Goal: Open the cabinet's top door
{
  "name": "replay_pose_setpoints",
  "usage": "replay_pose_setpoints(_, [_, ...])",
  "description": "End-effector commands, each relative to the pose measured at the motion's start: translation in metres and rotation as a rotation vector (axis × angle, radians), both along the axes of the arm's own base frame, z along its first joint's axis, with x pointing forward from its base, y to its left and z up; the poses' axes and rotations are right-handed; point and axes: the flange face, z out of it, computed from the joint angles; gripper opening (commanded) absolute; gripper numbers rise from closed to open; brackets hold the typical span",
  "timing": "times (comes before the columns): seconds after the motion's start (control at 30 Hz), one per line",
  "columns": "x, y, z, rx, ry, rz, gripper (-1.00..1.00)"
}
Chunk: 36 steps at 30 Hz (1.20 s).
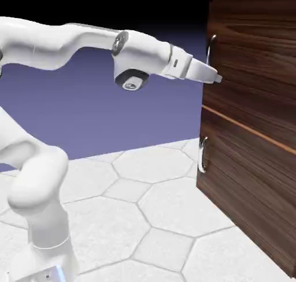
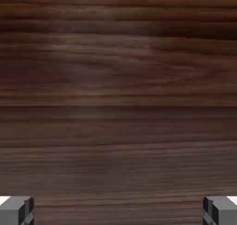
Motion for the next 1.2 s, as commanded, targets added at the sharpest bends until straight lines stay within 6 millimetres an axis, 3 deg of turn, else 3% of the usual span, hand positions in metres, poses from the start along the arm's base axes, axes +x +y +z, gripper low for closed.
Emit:
replay_pose_setpoints(0.0, [0.000,0.002,0.003,-0.001,-0.015,-0.002,0.00])
replay_pose_setpoints(0.27, [0.001,0.025,0.022,-0.011,-0.124,-0.009,0.00])
replay_pose_setpoints(0.57, [0.011,0.062,0.026,-0.019,-0.218,-0.007,0.00])
replay_pose_setpoints(0.87, [0.030,0.110,0.012,-0.019,-0.280,0.005,0.00])
replay_pose_setpoints(1.17, [0.057,0.166,-0.018,-0.006,-0.307,0.026,0.00])
